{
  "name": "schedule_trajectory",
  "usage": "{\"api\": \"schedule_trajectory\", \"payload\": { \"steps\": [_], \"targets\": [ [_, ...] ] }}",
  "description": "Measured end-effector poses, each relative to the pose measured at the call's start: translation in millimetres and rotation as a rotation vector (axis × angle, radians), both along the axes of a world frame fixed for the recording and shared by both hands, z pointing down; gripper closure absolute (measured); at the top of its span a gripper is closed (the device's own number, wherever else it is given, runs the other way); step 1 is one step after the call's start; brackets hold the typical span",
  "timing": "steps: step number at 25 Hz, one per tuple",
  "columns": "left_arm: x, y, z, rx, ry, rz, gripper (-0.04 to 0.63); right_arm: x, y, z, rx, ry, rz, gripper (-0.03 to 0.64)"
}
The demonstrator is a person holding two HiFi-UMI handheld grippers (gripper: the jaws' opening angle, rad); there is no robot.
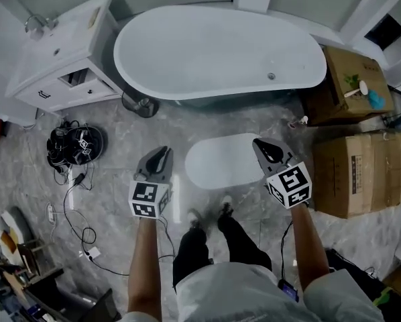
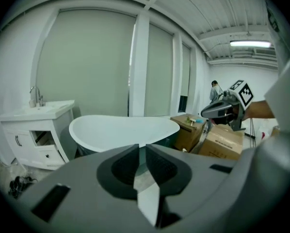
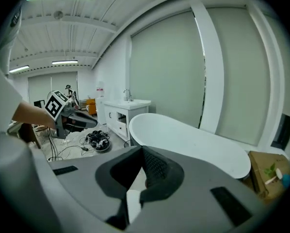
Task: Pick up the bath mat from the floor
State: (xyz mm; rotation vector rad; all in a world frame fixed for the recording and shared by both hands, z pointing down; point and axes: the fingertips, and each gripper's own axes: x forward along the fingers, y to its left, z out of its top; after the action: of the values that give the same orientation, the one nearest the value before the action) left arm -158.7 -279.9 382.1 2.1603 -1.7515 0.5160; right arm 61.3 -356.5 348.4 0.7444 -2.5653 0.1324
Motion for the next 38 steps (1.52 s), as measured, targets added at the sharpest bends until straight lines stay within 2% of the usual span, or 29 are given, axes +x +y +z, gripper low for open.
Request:
{"api": "schedule_trajectory", "payload": {
  "steps": [4,6,8,14,21,27,34,38],
  "targets": [
    [-23.5,-7.6,66.2,-0.064,0.030,-0.015,0.569,-24.5,-12.0,62.7,-0.054,0.015,0.003,0.604],
    [-34.8,-9.7,107.4,-0.099,0.054,-0.019,0.480,-35.3,-14.1,98.4,-0.071,0.017,0.008,0.604],
    [-45.4,-14.7,151.8,-0.118,0.072,-0.023,0.458,-43.6,-18.8,139.1,-0.080,0.022,0.012,0.604],
    [-64.7,-38.8,303.5,-0.166,0.109,0.001,0.439,-60.0,-41.3,270.0,-0.139,-0.011,0.061,0.604],
    [-66.1,-60.0,478.3,-0.199,0.135,0.044,0.433,-69.4,-63.2,420.0,-0.134,0.013,0.068,0.604],
    [-68.5,-68.8,608.2,-0.235,0.154,0.072,0.420,-83.2,-74.9,535.9,-0.132,0.012,0.061,0.604],
    [-63.8,-82.1,721.5,-0.298,0.199,0.081,0.386,-87.2,-85.4,629.3,-0.145,0.014,0.070,0.604],
    [-56.9,-87.0,763.9,-0.356,0.233,0.091,0.327,-83.8,-85.7,658.2,-0.156,0.019,0.070,0.604]
  ]
}}
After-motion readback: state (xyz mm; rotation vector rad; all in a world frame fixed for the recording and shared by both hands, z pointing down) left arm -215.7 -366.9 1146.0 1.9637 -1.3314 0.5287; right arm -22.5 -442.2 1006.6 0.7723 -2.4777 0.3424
